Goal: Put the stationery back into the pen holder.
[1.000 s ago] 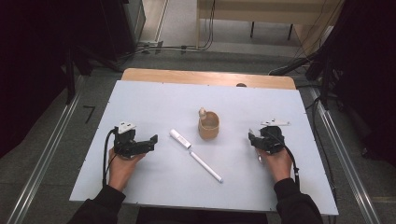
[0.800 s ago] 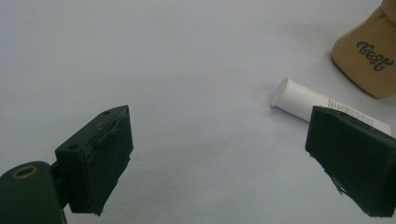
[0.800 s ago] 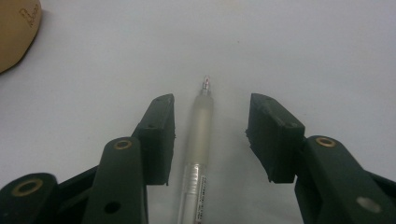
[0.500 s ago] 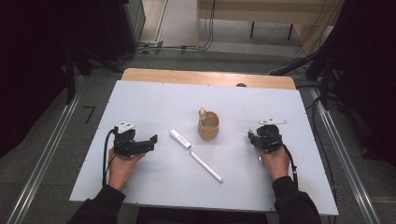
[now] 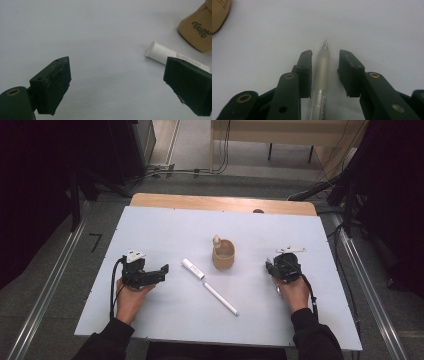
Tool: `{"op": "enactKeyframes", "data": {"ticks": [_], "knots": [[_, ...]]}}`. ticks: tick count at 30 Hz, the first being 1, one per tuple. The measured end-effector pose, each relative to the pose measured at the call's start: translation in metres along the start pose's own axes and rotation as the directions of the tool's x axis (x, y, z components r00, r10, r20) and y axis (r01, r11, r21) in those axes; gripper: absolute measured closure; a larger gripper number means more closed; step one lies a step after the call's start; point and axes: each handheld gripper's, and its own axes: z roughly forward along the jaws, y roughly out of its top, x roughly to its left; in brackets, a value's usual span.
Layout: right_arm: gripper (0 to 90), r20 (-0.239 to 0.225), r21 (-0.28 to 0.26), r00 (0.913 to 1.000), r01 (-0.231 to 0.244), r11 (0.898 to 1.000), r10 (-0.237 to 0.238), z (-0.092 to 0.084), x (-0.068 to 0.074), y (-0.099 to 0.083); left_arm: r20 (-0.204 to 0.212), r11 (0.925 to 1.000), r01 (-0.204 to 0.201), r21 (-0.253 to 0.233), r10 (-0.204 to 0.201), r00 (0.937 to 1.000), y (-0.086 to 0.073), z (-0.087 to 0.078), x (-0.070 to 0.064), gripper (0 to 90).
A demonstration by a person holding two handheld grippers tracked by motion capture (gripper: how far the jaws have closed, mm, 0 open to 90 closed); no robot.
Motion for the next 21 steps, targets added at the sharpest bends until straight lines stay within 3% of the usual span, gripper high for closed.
{"op": "enactKeyframes", "data": {"ticks": [21], "knots": [[69.8, -0.008, 0.027, 0.9999, -0.015, 1.0, 0.015, 0.0007, -0.0007, 0.003, 0.003, 1.0, -0.001, 0.006, 0.001, 1.0, -0.0002, 0.0, -0.0011, 7.5]]}}
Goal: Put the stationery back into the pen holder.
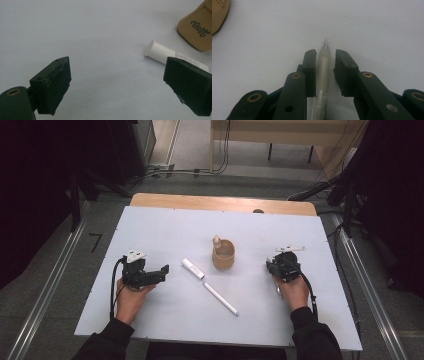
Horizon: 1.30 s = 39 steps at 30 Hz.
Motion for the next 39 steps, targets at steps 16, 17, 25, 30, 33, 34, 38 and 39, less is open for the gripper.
{"op": "enactKeyframes", "data": {"ticks": [16, 17, 25, 30, 33, 34, 38, 39], "knots": [[77.3, -0.002, 0.003, 1.0, -0.002, 1.0, 0.002, -0.0008, 0.0011, -0.0009, 0.003, 1.0, -0.001, 0.003, 0.001, 1.0, -0.0002, 0.0003, -0.001, 7.5], [77.6, -0.002, 0.003, 1.0, -0.003, 1.0, 0.003, -0.0009, 0.0012, -0.0011, 0.003, 1.0, -0.001, 0.003, 0.001, 1.0, -0.0002, 0.0003, -0.0008, 7.6], [79.0, -0.002, 0.0, 1.0, -0.004, 1.0, 0.004, -0.0011, 0.0015, -0.0013, 0.004, 1.0, 0.0, 0.003, 0.0, 1.0, -0.0002, 0.0006, -0.0009, 7.6], [79.2, -0.008, 0.002, 0.9999, -0.015, 1.0, 0.015, -0.0015, 0.0003, -0.001, 0.008, 1.0, 0.001, 0.003, -0.001, 1.0, -0.0001, 0.0004, -0.0005, 7.7], [79.2, -0.023, 0.006, 0.9995, -0.023, 1.0, 0.023, -0.0028, -0.0005, -0.0006, 0.007, 1.0, 0.004, 0.001, -0.004, 1.0, 0.0, 0.0, 0.0001, 7.7], [79.2, -0.028, 0.005, 0.9993, -0.026, 1.0, 0.026, -0.0033, -0.0007, -0.0006, 0.006, 1.0, 0.004, 0.002, -0.004, 1.0, 0.0, 0.0, 0.0004, 7.7], [79.2, -0.04, -0.002, 0.999, -0.021, 1.0, 0.021, -0.0054, 0.0008, 0.0001, 0.007, 1.0, 0.005, 0.0, -0.005, 1.0, 0.0001, 0.0, 0.0004, 7.7], [79.2, -0.041, -0.003, 0.9989, -0.021, 1.0, 0.021, -0.006, 0.0016, 0.0002, 0.007, 1.0, 0.005, 0.0, -0.005, 1.0, 0.0002, -0.0001, 0.0003, 7.7]]}}
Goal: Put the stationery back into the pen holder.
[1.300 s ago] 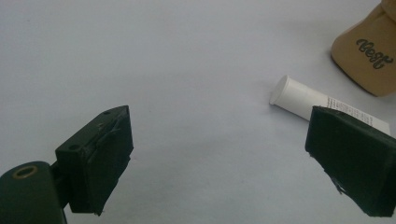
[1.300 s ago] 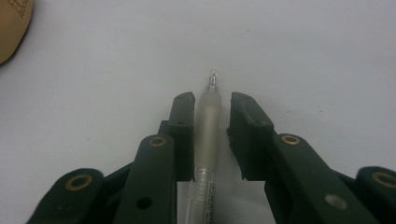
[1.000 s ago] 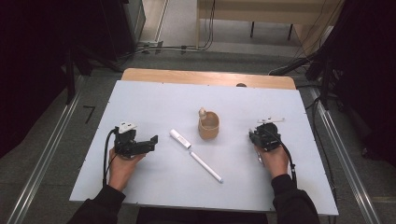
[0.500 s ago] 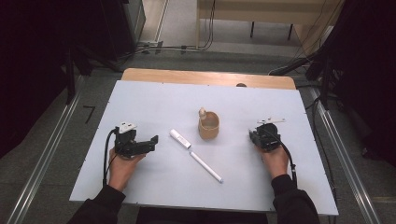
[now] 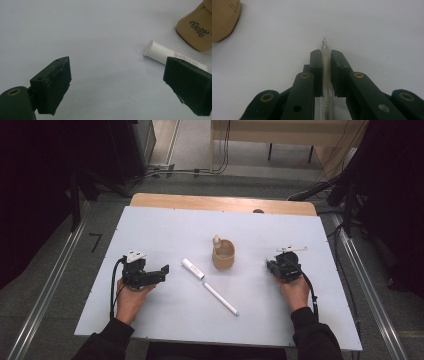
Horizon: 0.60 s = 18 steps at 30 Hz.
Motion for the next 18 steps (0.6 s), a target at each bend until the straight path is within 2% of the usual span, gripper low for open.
{"op": "enactKeyframes", "data": {"ticks": [10, 18], "knots": [[79.2, -0.028, -0.011, 0.9996, -0.001, 1.0, 0.001, -0.008, 0.003, 0.003, 0.0, 1.0, 0.003, 0.0, -0.003, 1.0, 0.0, 0.0, 0.0, 7.7], [79.2, -0.063, -0.054, 0.9979, 0.013, 0.998, -0.016, -0.019, 0.012, 0.007, 0.0, 1.0, 0.002, 0.002, -0.002, 1.0, 0.0, 0.0, 0.0, 7.7]]}}
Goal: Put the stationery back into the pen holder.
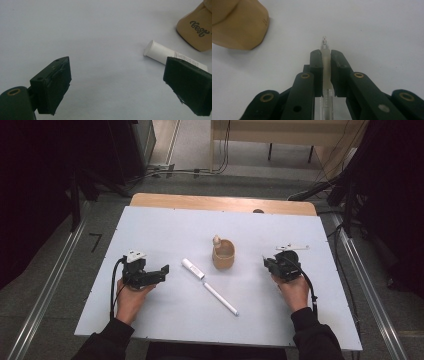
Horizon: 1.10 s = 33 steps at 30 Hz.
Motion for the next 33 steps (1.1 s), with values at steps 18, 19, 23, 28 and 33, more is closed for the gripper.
{"op": "enactKeyframes", "data": {"ticks": [18, 19, 23, 28, 33], "knots": [[79.2, -0.076, -0.057, 0.9965, 0.032, 0.998, -0.036, -0.011, 0.024, 0.013, -0.001, 1.0, 0.0, 0.0, 0.0, 1.0, 0.0, 0.0, 0.0, 7.7], [79.2, -0.078, -0.057, 0.9962, 0.034, 0.998, -0.039, -0.011, 0.025, 0.014, -0.002, 1.0, 0.0, -0.001, 0.0, 1.0, 0.0, 0.0, 0.0, 7.8], [79.2, -0.083, -0.067, 0.9955, 0.04, 0.997, -0.045, -0.012, 0.028, 0.017, 0.0, 1.0, 0.0, 0.001, 0.0, 1.0, 0.0, 0.0, 0.0, 7.7], [79.2, -0.095, -0.08, 0.9942, 0.043, 0.996, -0.051, -0.014, 0.032, 0.02, 0.001, 1.0, -0.001, 0.003, 0.001, 1.0, 0.0, 0.0, 0.0, 7.7], [79.2, -0.099, -0.095, 0.9934, 0.047, 0.994, -0.057, -0.014, 0.037, 0.024, -0.001, 1.0, 0.001, 0.0, -0.001, 1.0, 0.0, 0.0, 0.001, 7.7]]}}
